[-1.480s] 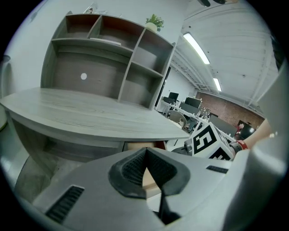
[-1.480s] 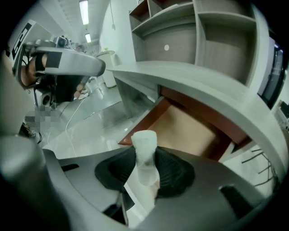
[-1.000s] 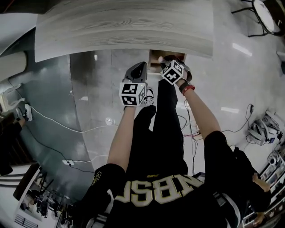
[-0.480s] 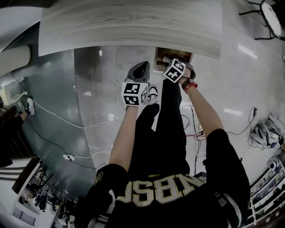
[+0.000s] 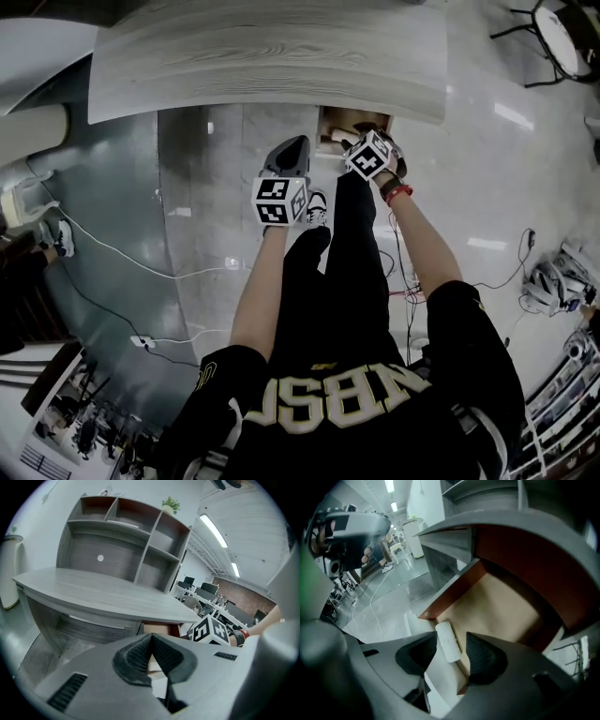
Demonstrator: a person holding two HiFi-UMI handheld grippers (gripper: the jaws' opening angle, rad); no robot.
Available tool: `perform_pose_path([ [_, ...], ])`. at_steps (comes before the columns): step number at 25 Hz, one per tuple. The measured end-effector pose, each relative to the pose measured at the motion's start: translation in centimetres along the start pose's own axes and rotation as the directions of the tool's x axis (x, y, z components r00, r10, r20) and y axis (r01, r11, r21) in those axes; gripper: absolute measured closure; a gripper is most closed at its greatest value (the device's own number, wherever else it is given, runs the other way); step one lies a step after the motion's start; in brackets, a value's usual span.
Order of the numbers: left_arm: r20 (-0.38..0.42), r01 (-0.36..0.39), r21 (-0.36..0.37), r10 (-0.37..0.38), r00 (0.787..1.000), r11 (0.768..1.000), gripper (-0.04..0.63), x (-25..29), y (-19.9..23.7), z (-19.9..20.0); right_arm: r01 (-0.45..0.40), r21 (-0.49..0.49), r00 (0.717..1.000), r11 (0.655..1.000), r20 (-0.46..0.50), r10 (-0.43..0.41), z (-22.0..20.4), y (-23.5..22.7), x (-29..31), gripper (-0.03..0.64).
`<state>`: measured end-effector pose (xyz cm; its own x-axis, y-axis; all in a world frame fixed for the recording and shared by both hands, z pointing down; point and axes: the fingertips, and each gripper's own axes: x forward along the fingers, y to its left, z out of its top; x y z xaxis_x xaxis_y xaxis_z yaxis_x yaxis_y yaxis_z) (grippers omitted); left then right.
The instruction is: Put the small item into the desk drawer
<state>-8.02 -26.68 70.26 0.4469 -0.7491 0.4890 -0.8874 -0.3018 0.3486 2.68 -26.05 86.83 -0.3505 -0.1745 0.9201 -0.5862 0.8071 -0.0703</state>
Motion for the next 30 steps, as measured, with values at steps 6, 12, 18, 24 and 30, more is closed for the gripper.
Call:
perform_pose_path([
  [6,0.022,0.007,-0.002,-0.007,1.0,1.0,0.581,-0.7,-1.5,1.9,0.023,0.141,0.994,0.99,0.104,-0.038,0.6,-0.7,-4.7,0.419],
  [12,0.044,-0.011,-0.01,0.012,0.999,1.0,0.581,-1.9,-2.6,4.5,0.038,0.297,0.977,0.954,0.188,-0.097,0.9,-1.4,-10.1,0.422],
  [18,0.1,-0.006,0.02,0.004,0.995,1.0,0.581,-3.6,-4.3,8.6,0.089,0.4,0.928,0.912,0.299,-0.222,2.4,-3.8,-17.1,0.429],
  [24,0.185,-0.017,0.082,0.002,0.983,0.996,0.581,-5.7,-6.5,13.5,0.134,0.444,0.848,0.886,0.412,-0.334,4.9,-5.0,-25.2,0.434],
  [30,0.277,-0.009,0.111,-0.023,0.961,0.994,0.581,-8.8,-8.8,18.4,0.124,0.465,0.759,0.877,0.525,-0.385,7.1,-4.7,-32.3,0.452],
])
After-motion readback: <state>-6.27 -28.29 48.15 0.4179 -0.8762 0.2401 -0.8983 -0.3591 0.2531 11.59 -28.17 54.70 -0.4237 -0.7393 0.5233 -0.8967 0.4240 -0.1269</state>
